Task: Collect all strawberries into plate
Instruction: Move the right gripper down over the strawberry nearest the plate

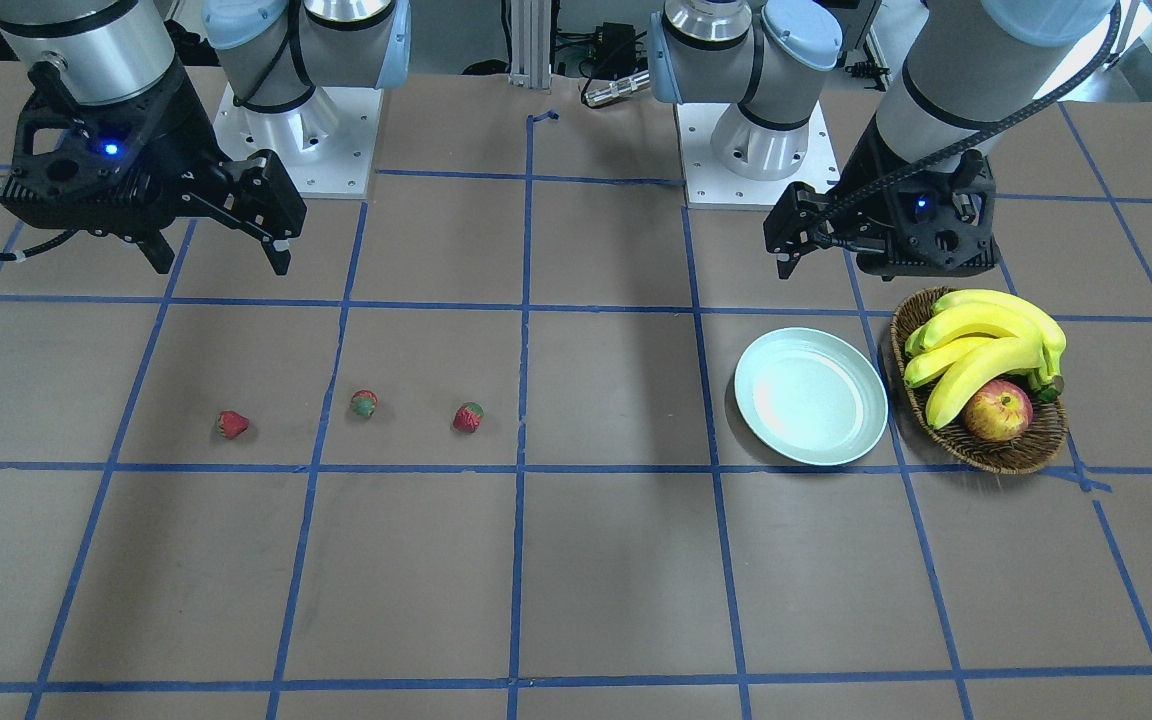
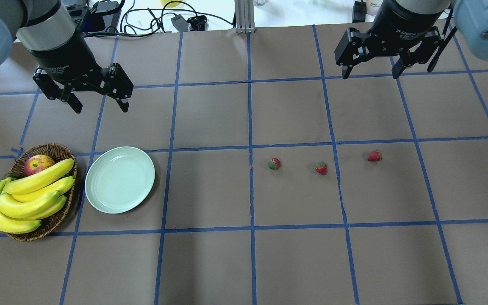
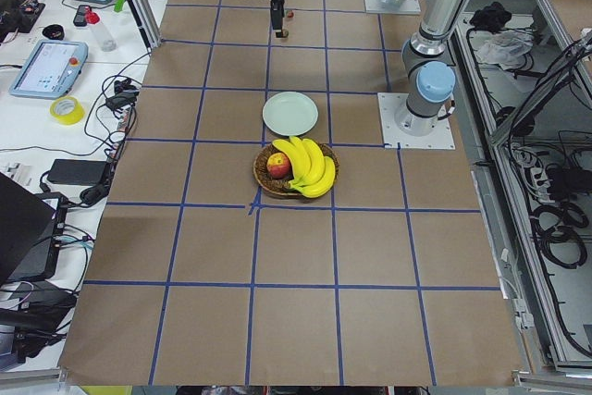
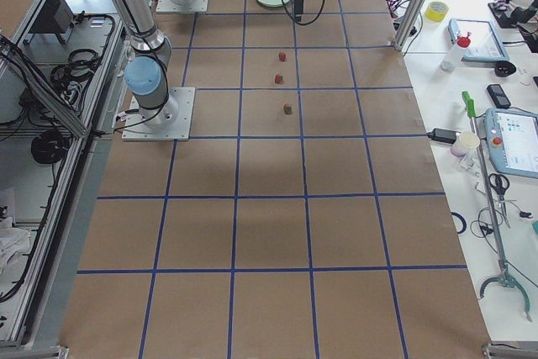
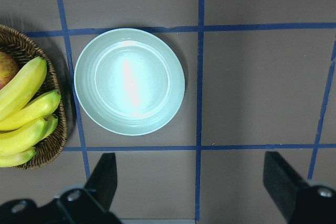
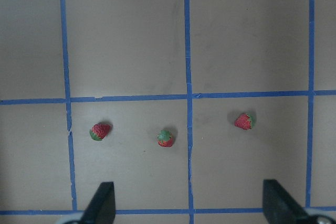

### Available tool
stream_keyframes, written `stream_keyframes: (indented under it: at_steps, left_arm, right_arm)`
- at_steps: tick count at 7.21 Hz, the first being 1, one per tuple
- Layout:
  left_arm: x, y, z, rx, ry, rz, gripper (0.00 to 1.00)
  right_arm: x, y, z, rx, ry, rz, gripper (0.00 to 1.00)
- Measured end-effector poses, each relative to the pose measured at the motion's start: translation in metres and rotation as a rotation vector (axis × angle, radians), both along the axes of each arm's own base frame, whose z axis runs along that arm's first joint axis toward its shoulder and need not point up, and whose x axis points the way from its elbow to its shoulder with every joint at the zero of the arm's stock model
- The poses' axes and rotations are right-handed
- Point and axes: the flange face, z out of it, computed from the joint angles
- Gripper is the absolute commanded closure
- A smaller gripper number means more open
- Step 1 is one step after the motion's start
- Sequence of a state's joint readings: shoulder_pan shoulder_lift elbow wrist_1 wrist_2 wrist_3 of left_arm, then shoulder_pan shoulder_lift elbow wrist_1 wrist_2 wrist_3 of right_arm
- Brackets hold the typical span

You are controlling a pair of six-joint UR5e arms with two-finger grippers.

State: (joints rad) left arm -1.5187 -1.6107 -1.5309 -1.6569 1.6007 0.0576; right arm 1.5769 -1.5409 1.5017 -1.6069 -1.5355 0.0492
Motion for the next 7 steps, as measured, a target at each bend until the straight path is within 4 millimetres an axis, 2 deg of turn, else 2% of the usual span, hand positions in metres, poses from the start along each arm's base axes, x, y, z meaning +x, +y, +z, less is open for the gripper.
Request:
stream_keyframes:
  at_steps: [2,3,6,7]
  left_arm:
    - [0.0,0.0,0.001,-0.001,-0.002,-0.001,0.0]
    - [0.0,0.0,0.001,-0.001,-0.002,-0.001,0.0]
    - [0.0,0.001,0.002,-0.003,-0.004,-0.001,0.0]
    - [0.001,0.002,0.003,-0.004,-0.005,-0.001,0.0]
  right_arm:
    - [0.018,-0.012,-0.016,0.019,-0.007,-0.048,0.0]
    - [0.038,-0.022,-0.036,0.042,-0.007,-0.04,0.0]
    - [0.104,-0.044,-0.119,0.128,-0.007,-0.057,0.0]
    - [0.119,-0.052,-0.154,0.148,-0.004,-0.062,0.0]
